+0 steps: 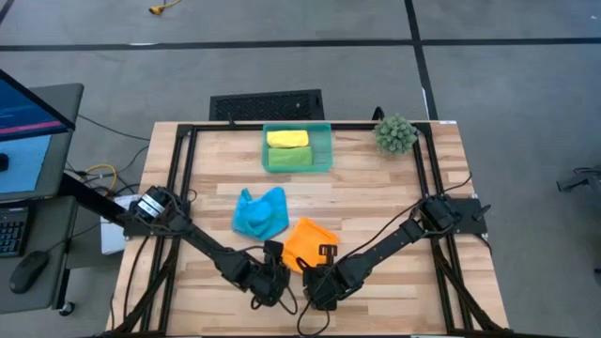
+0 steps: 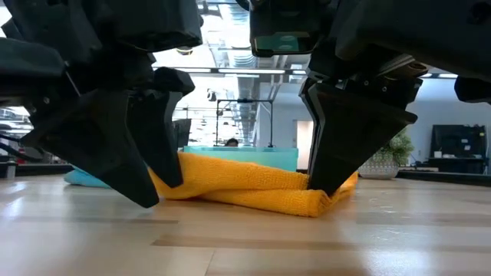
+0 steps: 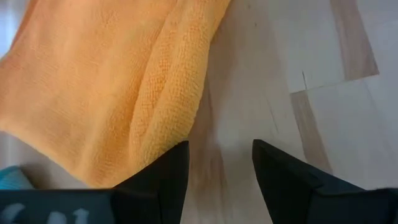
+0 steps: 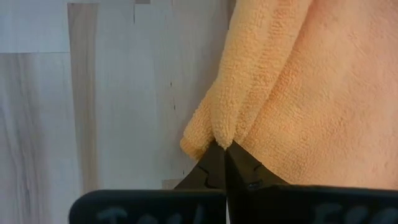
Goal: Roll microfiber towels into tight, uniform cylinder then place into a basket
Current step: Roll the orange microfiber cloth
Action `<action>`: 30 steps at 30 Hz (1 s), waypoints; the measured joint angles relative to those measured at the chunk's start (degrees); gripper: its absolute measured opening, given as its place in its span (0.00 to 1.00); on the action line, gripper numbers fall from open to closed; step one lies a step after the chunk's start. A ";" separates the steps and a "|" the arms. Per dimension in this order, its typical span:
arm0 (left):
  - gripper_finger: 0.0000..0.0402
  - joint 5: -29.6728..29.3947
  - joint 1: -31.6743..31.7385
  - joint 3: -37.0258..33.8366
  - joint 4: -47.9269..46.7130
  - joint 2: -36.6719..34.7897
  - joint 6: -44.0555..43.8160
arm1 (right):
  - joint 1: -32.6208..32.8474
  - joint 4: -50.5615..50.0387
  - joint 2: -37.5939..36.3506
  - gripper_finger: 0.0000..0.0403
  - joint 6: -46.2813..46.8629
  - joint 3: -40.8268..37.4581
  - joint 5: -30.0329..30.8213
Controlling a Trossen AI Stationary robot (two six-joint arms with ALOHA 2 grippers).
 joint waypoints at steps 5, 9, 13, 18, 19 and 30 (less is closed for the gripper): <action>0.42 -2.34 -0.01 0.00 0.28 0.00 1.01 | 0.00 0.00 0.00 0.01 0.00 0.00 -0.15; 0.42 -5.23 0.11 0.00 0.37 0.00 1.03 | 0.00 0.00 0.00 0.01 -0.02 0.00 -0.20; 0.42 -9.55 0.58 0.00 0.48 -0.04 1.05 | 0.00 0.00 0.00 0.01 -0.02 0.00 -0.26; 0.42 -9.28 2.29 0.00 0.70 -0.07 1.05 | -0.02 0.02 0.00 0.01 -0.17 0.00 -0.93; 0.42 -9.17 2.69 0.00 0.70 -0.07 1.05 | -0.02 0.03 0.00 0.01 -0.46 0.00 -1.04; 0.42 4.15 8.74 0.11 -0.04 0.20 0.12 | 0.00 0.07 0.00 0.03 -0.88 0.00 -1.29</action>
